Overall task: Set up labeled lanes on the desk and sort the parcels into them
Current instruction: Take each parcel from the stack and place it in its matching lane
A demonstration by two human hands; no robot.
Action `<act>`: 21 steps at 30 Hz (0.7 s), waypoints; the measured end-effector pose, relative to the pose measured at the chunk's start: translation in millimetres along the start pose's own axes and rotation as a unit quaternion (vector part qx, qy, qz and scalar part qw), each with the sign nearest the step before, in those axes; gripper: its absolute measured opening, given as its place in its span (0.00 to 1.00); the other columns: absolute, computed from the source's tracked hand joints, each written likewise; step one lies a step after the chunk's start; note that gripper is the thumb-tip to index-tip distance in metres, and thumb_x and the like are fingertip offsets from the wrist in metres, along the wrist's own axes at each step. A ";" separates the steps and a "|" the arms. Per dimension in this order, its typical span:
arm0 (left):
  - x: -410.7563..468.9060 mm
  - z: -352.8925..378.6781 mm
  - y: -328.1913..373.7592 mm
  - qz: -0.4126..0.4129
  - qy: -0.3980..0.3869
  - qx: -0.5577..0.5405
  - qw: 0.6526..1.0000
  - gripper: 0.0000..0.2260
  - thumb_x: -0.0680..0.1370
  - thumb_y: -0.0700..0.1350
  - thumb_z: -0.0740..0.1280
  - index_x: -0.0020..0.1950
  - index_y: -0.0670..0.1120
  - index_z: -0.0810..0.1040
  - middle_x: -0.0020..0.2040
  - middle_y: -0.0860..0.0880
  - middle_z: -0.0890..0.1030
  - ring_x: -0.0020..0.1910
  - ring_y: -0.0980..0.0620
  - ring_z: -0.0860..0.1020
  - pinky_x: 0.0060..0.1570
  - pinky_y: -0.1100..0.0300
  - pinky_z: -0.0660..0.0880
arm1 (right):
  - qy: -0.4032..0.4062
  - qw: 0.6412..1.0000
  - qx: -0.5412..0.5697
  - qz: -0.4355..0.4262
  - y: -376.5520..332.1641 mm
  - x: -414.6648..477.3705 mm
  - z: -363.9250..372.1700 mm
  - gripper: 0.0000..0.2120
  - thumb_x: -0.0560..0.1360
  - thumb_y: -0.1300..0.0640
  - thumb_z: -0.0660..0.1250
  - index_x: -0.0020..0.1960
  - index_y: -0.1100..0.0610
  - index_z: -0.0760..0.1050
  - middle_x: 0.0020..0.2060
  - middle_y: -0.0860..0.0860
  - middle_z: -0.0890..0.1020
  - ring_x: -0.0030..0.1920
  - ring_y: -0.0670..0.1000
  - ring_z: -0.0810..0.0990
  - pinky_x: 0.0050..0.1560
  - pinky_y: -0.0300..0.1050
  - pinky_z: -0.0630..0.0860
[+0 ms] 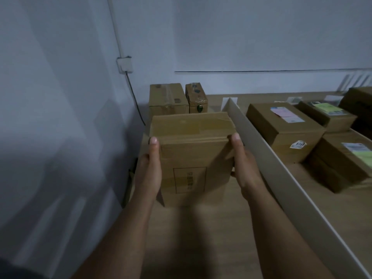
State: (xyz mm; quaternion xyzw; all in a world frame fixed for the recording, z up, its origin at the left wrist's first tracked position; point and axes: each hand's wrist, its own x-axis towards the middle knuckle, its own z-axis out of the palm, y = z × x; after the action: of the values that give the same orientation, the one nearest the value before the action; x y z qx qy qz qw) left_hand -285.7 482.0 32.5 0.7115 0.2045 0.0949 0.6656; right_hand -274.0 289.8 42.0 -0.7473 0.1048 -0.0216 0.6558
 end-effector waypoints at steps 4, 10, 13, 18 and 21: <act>-4.0 -6.6 -8.7 0.001 -0.011 -0.012 1.000 0.27 0.63 0.71 0.55 0.54 0.59 0.76 0.60 0.49 0.78 0.60 0.46 0.75 0.60 0.39 0.71 | 0.023 1.000 0.018 -0.004 -3.8 -8.5 -5.3 0.22 0.64 0.36 0.59 0.47 0.50 0.76 0.47 0.51 0.80 0.51 0.54 0.77 0.59 0.63 0.73; -26.4 -14.1 -27.1 0.034 -0.015 0.028 0.999 0.07 0.72 0.33 0.61 0.38 0.45 0.69 0.33 0.47 0.69 0.32 0.50 0.67 0.32 0.58 0.62 | 0.009 0.999 0.038 -0.020 22.9 -27.9 -9.6 0.15 0.75 0.71 0.56 0.51 0.54 0.74 0.45 0.54 0.81 0.42 0.53 0.81 0.38 0.45 0.79; -36.6 -19.0 -53.2 0.016 -0.052 0.073 0.996 0.15 0.71 0.26 0.58 0.53 0.41 0.71 0.37 0.51 0.72 0.36 0.49 0.69 0.31 0.61 0.64 | -0.014 0.999 -0.026 0.020 55.2 -32.7 -13.1 0.10 0.73 0.67 0.60 0.48 0.57 0.76 0.44 0.56 0.82 0.47 0.57 0.81 0.45 0.51 0.79; -62.6 -35.9 -90.6 -0.037 -0.111 0.145 0.982 0.11 0.65 0.38 0.67 0.45 0.41 0.70 0.36 0.48 0.72 0.35 0.53 0.71 0.32 0.65 0.67 | -0.059 0.993 -0.051 0.089 85.0 -44.1 -16.4 0.15 0.66 0.46 0.60 0.43 0.56 0.77 0.39 0.53 0.80 0.45 0.56 0.78 0.56 0.59 0.74; -58.3 -45.8 -104.6 -0.105 -0.184 0.075 0.974 0.20 0.61 0.47 0.78 0.42 0.41 0.72 0.40 0.48 0.78 0.43 0.53 0.76 0.40 0.76 0.69 | -0.069 0.991 -0.014 0.115 92.6 -45.4 -17.8 0.18 0.70 0.48 0.60 0.50 0.60 0.78 0.43 0.55 0.81 0.47 0.55 0.78 0.54 0.53 0.74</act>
State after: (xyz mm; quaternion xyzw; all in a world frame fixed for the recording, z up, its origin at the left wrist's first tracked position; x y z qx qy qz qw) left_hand -373.9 502.4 -58.2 0.7394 0.1582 -0.1239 0.6426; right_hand -333.3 269.9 -41.9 -0.7394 0.1448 0.1070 0.6487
